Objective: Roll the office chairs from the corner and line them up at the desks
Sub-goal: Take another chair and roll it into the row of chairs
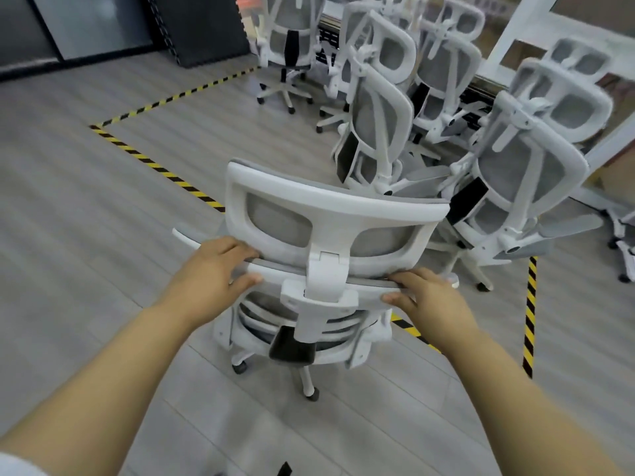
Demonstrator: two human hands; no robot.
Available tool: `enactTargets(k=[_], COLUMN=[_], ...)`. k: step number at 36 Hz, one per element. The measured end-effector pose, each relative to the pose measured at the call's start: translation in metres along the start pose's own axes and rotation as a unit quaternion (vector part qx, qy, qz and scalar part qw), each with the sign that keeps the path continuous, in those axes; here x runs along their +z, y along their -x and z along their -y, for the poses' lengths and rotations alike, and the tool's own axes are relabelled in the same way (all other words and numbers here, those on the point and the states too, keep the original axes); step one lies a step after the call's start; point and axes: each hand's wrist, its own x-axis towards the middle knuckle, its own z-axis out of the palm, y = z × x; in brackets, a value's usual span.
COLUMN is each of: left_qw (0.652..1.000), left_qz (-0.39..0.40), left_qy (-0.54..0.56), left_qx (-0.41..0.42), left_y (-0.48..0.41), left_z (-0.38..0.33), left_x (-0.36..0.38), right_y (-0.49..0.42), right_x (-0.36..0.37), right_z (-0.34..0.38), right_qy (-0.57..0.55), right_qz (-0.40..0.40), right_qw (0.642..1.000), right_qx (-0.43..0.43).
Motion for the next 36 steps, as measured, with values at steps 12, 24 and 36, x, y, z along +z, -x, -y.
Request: enactTargets(k=[12,24,36], left_qw=[1.000,0.999,0.999], left_qz=[-0.023,-0.034,-0.015], left_qy=[-0.005,-0.009,-0.010], left_qx=[-0.014,-0.010,-0.030], left_y=[-0.076,-0.182,-0.322], left_z=[0.103,0.195,0.285], left_x=[-0.040,-0.067,-0.092], right_y=[-0.092,-0.214,-0.366], right_x=[0.030,0.038,0.045], right_z=[0.096,0.160,0.203], right_qy=[-0.006,-0.016,0.023], right_qz=[-0.020,-0.020,-0.034], right_qw=[0.999,0.999,0.999], right_qx=[0.036,0.020,-0.003])
